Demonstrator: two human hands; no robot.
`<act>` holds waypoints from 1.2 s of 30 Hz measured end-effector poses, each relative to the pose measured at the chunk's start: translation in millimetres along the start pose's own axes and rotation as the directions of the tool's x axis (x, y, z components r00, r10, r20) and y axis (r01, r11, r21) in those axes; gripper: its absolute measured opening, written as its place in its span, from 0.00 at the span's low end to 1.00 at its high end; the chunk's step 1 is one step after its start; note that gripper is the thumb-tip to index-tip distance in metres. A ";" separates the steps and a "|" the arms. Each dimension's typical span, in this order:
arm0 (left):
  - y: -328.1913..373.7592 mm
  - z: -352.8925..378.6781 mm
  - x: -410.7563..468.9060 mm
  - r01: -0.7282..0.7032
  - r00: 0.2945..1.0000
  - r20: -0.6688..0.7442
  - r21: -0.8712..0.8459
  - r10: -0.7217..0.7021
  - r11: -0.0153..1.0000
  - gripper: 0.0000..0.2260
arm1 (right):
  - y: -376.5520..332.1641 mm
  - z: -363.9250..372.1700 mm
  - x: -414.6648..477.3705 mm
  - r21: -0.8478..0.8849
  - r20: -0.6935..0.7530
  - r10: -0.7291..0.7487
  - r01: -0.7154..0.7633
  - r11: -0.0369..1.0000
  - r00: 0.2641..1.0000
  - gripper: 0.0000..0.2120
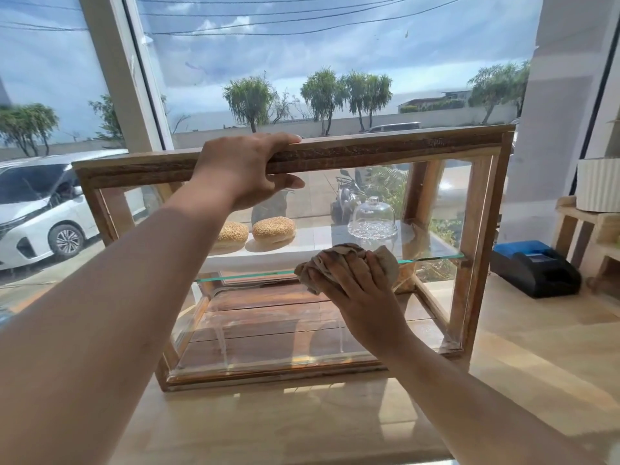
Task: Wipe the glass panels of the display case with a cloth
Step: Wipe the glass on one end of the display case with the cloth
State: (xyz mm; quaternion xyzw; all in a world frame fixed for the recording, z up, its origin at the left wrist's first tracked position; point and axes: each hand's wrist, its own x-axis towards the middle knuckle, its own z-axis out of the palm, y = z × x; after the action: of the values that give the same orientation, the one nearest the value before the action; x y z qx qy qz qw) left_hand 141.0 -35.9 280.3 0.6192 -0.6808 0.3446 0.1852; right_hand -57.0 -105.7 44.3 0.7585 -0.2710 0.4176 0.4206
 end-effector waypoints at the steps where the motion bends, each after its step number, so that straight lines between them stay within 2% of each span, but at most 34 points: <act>1: 0.3 0.2 0.4 -0.003 1.000 -0.008 0.001 0.003 1.000 0.30 | 3.2 0.0 -1.8 -0.008 0.008 -0.016 0.016 1.000 1.000 0.29; 5: 3.1 -0.6 1.8 0.000 1.000 -0.002 0.006 0.000 1.000 0.30 | 25.1 -1.1 -4.9 -0.040 0.056 -0.112 0.115 0.993 0.992 0.31; 7: 3.0 -1.8 1.8 0.012 1.000 -0.002 0.006 -0.012 1.000 0.30 | 41.2 -3.6 -11.6 -0.061 0.070 -0.110 0.114 0.992 0.991 0.33; 12: -0.9 -1.4 -2.4 0.020 1.000 -0.011 0.005 -0.020 1.000 0.31 | 97.5 -16.8 -40.3 -0.084 0.079 -0.015 0.021 0.996 0.997 0.31; 16: -2.9 -0.7 0.3 0.016 1.000 -0.020 0.005 -0.016 1.000 0.31 | 122.0 -24.5 -56.8 -0.104 0.109 0.101 -0.090 0.990 0.989 0.39; 21: 2.6 -0.3 3.5 0.021 1.000 -0.001 0.004 -0.021 1.000 0.31 | 103.0 -21.7 -69.4 -0.057 0.117 0.236 -0.231 0.971 0.965 0.36; 25: 4.1 -0.8 1.8 0.020 1.000 0.010 0.002 -0.020 1.000 0.31 | 88.2 -15.3 -94.1 -0.063 0.131 0.196 -0.189 0.980 0.972 0.40; 32: 2.8 -1.4 2.0 0.017 1.000 0.011 -0.001 -0.017 1.000 0.32 | 59.2 -9.1 -66.0 -0.010 0.144 0.187 -0.187 0.982 0.972 0.34; 36: 6.4 0.7 0.6 0.024 1.000 0.020 -0.011 -0.024 1.000 0.31 | 19.0 -3.9 -34.4 0.009 0.049 0.129 -0.129 0.992 0.991 0.29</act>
State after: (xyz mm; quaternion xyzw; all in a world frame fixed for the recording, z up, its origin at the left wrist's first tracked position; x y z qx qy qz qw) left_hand 134.8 -36.9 278.7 0.6295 -0.6771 0.3324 0.1863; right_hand -90.4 -109.8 23.7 0.7518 -0.3268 0.4273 0.3814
